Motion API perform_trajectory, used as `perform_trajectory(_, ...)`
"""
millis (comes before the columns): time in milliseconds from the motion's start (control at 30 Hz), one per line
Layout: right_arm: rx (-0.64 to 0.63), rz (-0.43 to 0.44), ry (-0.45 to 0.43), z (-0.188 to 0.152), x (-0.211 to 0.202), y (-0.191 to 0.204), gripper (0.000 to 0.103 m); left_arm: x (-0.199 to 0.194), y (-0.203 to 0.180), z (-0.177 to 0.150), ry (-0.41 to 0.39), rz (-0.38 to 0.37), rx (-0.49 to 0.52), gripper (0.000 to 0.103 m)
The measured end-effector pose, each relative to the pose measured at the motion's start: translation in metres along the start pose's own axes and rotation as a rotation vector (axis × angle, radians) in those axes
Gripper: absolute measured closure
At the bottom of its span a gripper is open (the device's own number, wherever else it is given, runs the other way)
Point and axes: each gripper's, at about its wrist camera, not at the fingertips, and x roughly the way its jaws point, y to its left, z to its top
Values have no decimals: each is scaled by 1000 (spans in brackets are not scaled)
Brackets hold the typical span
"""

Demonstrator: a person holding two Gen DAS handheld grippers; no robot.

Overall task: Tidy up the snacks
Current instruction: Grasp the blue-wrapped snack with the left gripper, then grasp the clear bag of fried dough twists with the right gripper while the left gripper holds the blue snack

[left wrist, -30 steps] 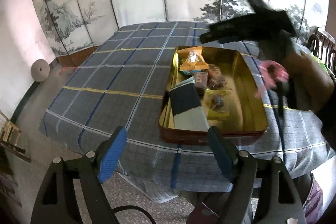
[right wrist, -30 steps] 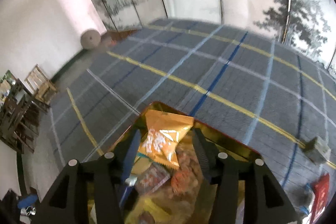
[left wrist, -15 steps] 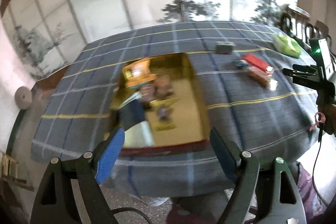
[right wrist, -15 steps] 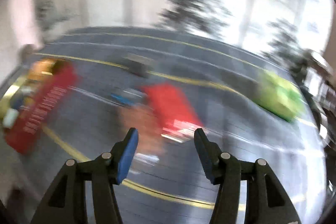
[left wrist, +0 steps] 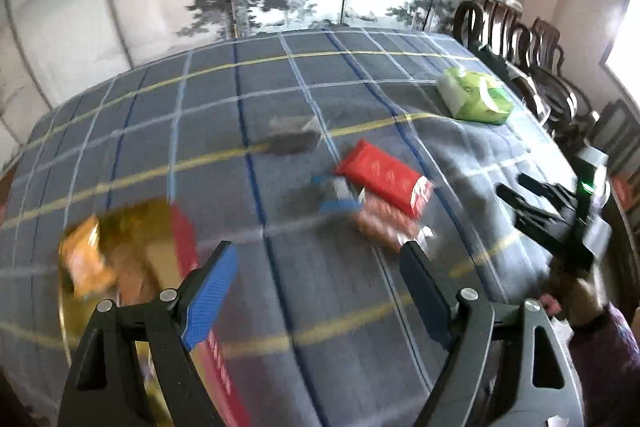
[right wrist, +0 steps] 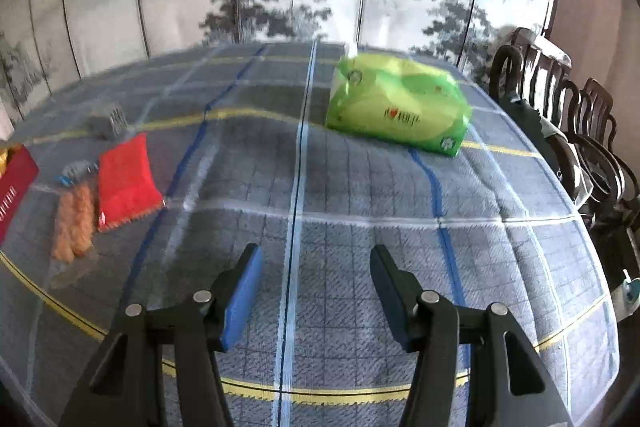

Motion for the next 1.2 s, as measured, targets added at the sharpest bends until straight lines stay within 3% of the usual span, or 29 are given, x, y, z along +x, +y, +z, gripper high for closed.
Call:
perform_trajectory(67,10,10,4,0,2,-3,46,23,-5,16,37,-13,39,24)
perform_trajectory(167,21,38,25,0,5,-4,46,61,-7,35,117,-46,51,34)
perform_trajectory(367,47,79,27,-1,5,-8,46,119,-1,58,243,-61,26,36)
perform_trajectory(567,69,97,20,-2,4,-12,46,139,-7,60,290,-46,59,39)
perform_trajectory(600,70,99,21,-1,4,-12,46,143,-8,59,301,-43,67,46)
perform_trajectory(667,73,101,23,-1,5,-12,46,152,-9,57,330,-38,68,74)
perform_trajectory(700,76,105,22,-1,5,-12,46,155,-8,58,330,-32,63,74)
perform_trajectory(867,100,109,20,-1,5,-18,46,141,-14,47,265,33,62,82)
perform_trajectory(967,104,107,26,-1,6,-19,46,113,-7,29,235,-19,-43,82)
perform_trajectory(1200,90,93,37,1,8,-16,46,28,-14,-35,153,-73,-167,82)
